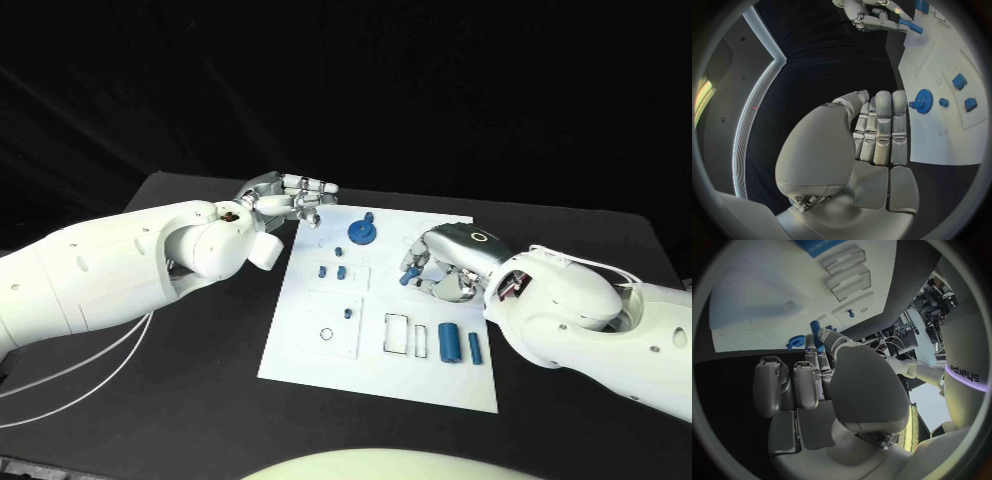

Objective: Assemble the parts on the task board

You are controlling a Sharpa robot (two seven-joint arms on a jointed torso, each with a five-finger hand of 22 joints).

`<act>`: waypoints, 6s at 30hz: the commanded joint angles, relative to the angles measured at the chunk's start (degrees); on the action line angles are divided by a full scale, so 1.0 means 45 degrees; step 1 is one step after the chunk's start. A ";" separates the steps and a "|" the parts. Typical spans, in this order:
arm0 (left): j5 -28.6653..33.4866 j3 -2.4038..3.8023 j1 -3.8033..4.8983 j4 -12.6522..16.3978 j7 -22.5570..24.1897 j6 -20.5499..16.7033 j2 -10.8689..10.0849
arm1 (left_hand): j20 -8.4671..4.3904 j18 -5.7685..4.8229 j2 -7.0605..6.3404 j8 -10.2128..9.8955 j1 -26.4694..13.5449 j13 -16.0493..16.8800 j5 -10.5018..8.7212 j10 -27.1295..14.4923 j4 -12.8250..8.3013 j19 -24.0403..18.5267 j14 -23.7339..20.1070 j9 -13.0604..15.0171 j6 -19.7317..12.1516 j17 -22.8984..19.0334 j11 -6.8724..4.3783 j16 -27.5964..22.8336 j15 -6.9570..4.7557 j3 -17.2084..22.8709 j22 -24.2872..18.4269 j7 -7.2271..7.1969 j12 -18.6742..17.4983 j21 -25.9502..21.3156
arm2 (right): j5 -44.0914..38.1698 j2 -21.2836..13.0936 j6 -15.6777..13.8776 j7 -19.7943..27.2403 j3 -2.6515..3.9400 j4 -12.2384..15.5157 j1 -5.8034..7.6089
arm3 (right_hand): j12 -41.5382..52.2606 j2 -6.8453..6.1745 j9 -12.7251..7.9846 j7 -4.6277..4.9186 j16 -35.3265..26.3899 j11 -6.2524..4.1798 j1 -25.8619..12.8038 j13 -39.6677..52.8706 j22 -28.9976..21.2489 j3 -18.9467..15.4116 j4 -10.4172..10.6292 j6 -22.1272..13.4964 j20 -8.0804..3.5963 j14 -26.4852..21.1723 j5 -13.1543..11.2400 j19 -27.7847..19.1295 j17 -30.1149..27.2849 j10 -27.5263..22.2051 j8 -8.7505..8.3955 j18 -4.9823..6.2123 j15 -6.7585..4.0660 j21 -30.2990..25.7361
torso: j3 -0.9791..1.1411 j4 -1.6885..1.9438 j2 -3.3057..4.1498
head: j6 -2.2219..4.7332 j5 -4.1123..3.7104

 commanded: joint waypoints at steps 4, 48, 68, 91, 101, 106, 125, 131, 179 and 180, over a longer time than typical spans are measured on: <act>-0.0019 -0.0001 0.0012 -0.0013 0.0063 0.0142 0.0082 | 0.0024 0.0134 0.0135 -0.0006 0.0004 0.0020 -0.0022 -0.0082 -0.0057 0.0037 -0.0007 -0.0011 -0.0044 -0.0011 0.0010 0.0042 0.0072 -0.0006 -0.0011 0.0057 0.0058 -0.0047 | 0.0331 0.0400 -0.0659 0.0281 0.0008 0.0544 -0.0092 | -0.0001 0.0026 0.0000 0.0038 0.0071 0.0002 0.0053 -0.0015 0.2416 0.0089 -0.0005 0.0032 -0.0054 0.0599 0.0035 0.0113 0.0022 0.0081 0.0040 -0.0153 -0.0087 0.0083 | -0.0008 0.0009 0.0012 | -0.0030 0.0123; -0.0019 -0.0016 0.0014 -0.0075 0.0014 0.0189 0.0309 | 0.0025 0.0131 0.0166 0.0003 0.0016 0.0023 -0.0021 -0.0093 -0.0074 0.0060 -0.0009 -0.0018 -0.0043 -0.0026 0.0010 0.0047 0.0072 -0.0004 0.0008 0.0058 0.0088 -0.0032 | -0.0057 0.3553 0.0602 0.0533 -0.0284 -0.1367 -0.1628 | -0.0065 0.0049 -0.0006 0.0078 0.0041 0.0038 0.0001 -0.0028 0.2392 0.0172 -0.0038 -0.0008 -0.0054 0.0589 0.0124 0.0068 -0.0043 0.0047 -0.0005 -0.0130 -0.0065 -0.0035 | -0.0004 -0.0003 0.0023 | -0.0377 0.0740; -0.0019 -0.0017 0.0015 -0.0055 -0.0012 0.0207 0.0287 | 0.0025 0.0131 0.0166 0.0003 0.0016 0.0023 -0.0021 -0.0093 -0.0074 0.0060 -0.0009 -0.0018 -0.0043 -0.0026 0.0010 0.0047 0.0072 -0.0004 0.0008 0.0058 0.0088 -0.0032 | -0.0315 0.3888 0.0789 0.0164 -0.0343 -0.1550 -0.1630 | -0.0354 -0.0182 -0.0146 0.0312 -0.0002 0.0243 -0.0451 -0.0118 0.2357 0.0178 0.0027 -0.0608 0.0046 0.0562 0.0135 -0.0022 -0.0138 -0.0375 -0.0385 -0.0098 0.0098 -0.0255 | -0.0013 0.0010 0.0025 | -0.0388 0.0724; -0.0019 -0.0017 0.0015 -0.0084 -0.0059 0.0252 0.0282 | 0.0025 0.0131 0.0166 0.0003 0.0016 0.0023 -0.0021 -0.0093 -0.0074 0.0060 -0.0009 -0.0018 -0.0043 -0.0026 0.0010 0.0047 0.0072 -0.0004 0.0008 0.0058 0.0088 -0.0032 | -0.0348 0.3564 -0.0502 0.0129 -0.0377 -0.1221 -0.1662 | -0.0411 -0.0646 -0.0596 0.0326 -0.0553 0.0522 -0.1227 -0.0317 0.1950 -0.1353 0.0205 -0.2512 0.0307 0.0310 -0.0144 -0.0583 -0.1036 -0.2291 -0.0448 0.0180 0.0334 -0.1767 | 0.0014 0.0002 0.0021 | -0.0374 0.0672; -0.0019 -0.0046 0.0013 -0.0131 -0.0072 0.0261 0.0268 | 0.0027 0.0135 0.0178 0.0013 0.0004 0.0026 -0.0025 -0.0109 -0.0081 0.0050 -0.0013 -0.0026 -0.0045 -0.0043 0.0012 0.0053 0.0074 -0.0020 -0.0013 0.0061 0.0119 -0.0062 | 0.1545 0.1522 -0.1994 0.0679 -0.0179 0.0321 -0.1196 | 0.0597 -0.0446 -0.0481 0.0467 -0.0720 0.0464 -0.1370 -0.0090 0.1864 -0.2318 0.0515 -0.2082 0.0281 0.0285 -0.0193 -0.0606 -0.1298 -0.1691 -0.0198 0.0216 0.0291 -0.2045 | -0.0014 -0.0056 -0.0044 | -0.0103 0.0140; -0.0019 -0.0108 0.0013 -0.0136 -0.0074 0.0254 0.0242 | 0.0027 0.0135 0.0178 0.0013 0.0004 0.0026 -0.0025 -0.0109 -0.0081 0.0050 -0.0013 -0.0026 -0.0045 -0.0043 0.0012 0.0053 0.0074 -0.0020 -0.0013 0.0061 0.0119 -0.0062 | 0.3966 -0.0314 -0.1846 0.0588 -0.0135 0.0840 -0.0606 | 0.1973 -0.0324 -0.0261 0.0150 -0.0421 -0.0004 -0.1882 0.0550 0.2063 -0.2761 0.0988 -0.1142 0.0085 0.0440 0.0071 -0.0306 -0.0835 0.0373 0.0297 0.0110 -0.0029 -0.1403 | -0.0035 -0.0183 -0.0150 | 0.0061 -0.0442; 0.0003 -0.0205 0.0010 -0.0164 -0.0044 0.0273 0.0250 | 0.0033 0.0133 0.0192 0.0026 -0.0040 0.0030 -0.0030 -0.0116 -0.0061 0.0050 -0.0016 -0.0031 -0.0040 -0.0057 0.0013 0.0058 0.0079 -0.0046 -0.0020 0.0054 0.0149 -0.0077 | 0.3114 -0.3632 -0.0983 -0.2237 -0.0391 0.2144 -0.1103 | 1.5873 0.0520 0.1493 -0.0628 0.1816 -0.0743 -0.2880 1.5551 0.3063 -0.6401 0.2575 -0.0712 -0.0576 0.1152 0.2252 0.0966 0.2880 0.2651 0.1851 -0.0556 -0.0660 0.2054 | 0.0040 -0.0506 -0.0291 | -0.0012 -0.1527; 0.0005 -0.0214 0.0008 -0.0153 -0.0044 0.0286 0.0217 | 0.0033 0.0133 0.0192 0.0026 -0.0040 0.0030 -0.0030 -0.0116 -0.0061 0.0050 -0.0016 -0.0031 -0.0040 -0.0057 0.0013 0.0058 0.0079 -0.0046 -0.0020 0.0054 0.0149 -0.0077 | 0.2644 -0.3359 -0.0832 -0.2884 -0.0415 0.2106 -0.1568 | 1.5993 0.0560 0.1674 -0.0641 0.1870 -0.0748 -0.3040 1.5751 0.3094 -0.6686 0.2606 -0.0763 -0.0580 0.1170 0.2356 0.1008 0.2988 0.2689 0.1949 -0.0580 -0.0664 0.2175 | 0.0018 -0.0447 -0.0284 | -0.0102 -0.1617; 0.0005 -0.0220 0.0012 0.0051 -0.0122 0.0365 -0.0072 | 0.0038 0.0133 0.0201 0.0037 -0.0083 0.0034 -0.0031 -0.0131 -0.0045 0.0053 -0.0017 -0.0038 -0.0041 -0.0074 0.0010 0.0066 0.0081 -0.0076 -0.0026 0.0053 0.0182 -0.0092 | 0.1902 -0.1691 -0.1169 -0.3721 -0.0425 0.0955 -0.2502 | 1.6291 0.1116 0.2241 -0.0801 0.1926 -0.0882 -0.2982 1.6274 0.3136 -0.6947 0.2550 -0.0642 -0.0651 0.1185 0.3169 0.1062 0.3101 0.2888 0.2345 -0.0612 -0.0763 0.2340 | -0.0021 -0.0400 -0.0274 | -0.0332 -0.1504; 0.0005 -0.0220 0.0012 0.0052 -0.0122 0.0366 -0.0074 | 0.0038 0.0133 0.0201 0.0037 -0.0083 0.0034 -0.0031 -0.0131 -0.0045 0.0053 -0.0017 -0.0038 -0.0041 -0.0074 0.0010 0.0066 0.0081 -0.0076 -0.0026 0.0053 0.0182 -0.0092 | 0.1885 -0.1733 -0.1337 -0.3728 -0.0423 0.1047 -0.2502 | 1.6315 0.1137 0.2283 -0.0812 0.1936 -0.0893 -0.2922 1.6313 0.3147 -0.6954 0.2549 -0.0637 -0.0660 0.1190 0.3291 0.1076 0.3122 0.2910 0.2371 -0.0620 -0.0773 0.2378 | -0.0022 -0.0393 -0.0274 | -0.0328 -0.1506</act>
